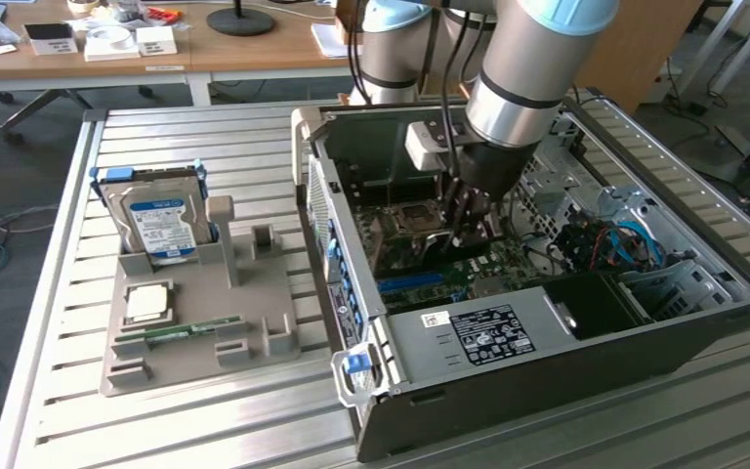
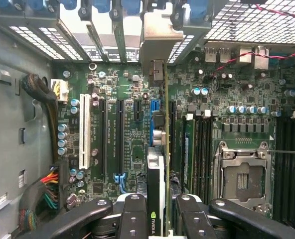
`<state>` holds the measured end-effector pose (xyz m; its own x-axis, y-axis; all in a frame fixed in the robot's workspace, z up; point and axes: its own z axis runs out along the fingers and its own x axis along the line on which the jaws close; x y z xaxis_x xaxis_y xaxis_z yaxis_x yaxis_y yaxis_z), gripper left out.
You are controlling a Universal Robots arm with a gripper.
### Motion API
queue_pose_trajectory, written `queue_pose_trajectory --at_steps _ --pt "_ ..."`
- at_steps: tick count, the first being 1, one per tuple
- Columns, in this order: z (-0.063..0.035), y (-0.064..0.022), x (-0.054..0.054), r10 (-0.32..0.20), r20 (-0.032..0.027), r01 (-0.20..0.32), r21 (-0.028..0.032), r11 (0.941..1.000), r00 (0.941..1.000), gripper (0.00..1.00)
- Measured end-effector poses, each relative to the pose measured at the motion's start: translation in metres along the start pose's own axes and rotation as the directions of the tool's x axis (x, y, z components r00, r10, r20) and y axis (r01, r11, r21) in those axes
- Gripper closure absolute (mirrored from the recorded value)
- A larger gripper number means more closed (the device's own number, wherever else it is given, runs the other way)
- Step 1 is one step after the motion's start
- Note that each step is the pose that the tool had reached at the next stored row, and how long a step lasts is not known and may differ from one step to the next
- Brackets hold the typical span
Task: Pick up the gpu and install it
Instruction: 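Insert the gpu into the slot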
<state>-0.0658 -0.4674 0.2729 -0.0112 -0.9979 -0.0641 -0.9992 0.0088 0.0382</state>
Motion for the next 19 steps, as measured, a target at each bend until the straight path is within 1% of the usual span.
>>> queue_pose_trajectory --at_steps 7,10,14,19 --pt "0.0051 0.003 0.0 0.0 0.0001 0.0 0.0 1.0 1.0 0.73" --pt "0.0096 0.0042 0.001 0.0 0.0 0.0 0.0001 1.0 1.0 0.73" --pt "0.0103 0.0047 0.001 0.0 -0.0003 0.0 -0.0001 1.0 1.0 0.73" --pt "0.0112 0.0072 0.001 0.001 0.0 -0.001 0.0001 1.0 1.0 0.73"
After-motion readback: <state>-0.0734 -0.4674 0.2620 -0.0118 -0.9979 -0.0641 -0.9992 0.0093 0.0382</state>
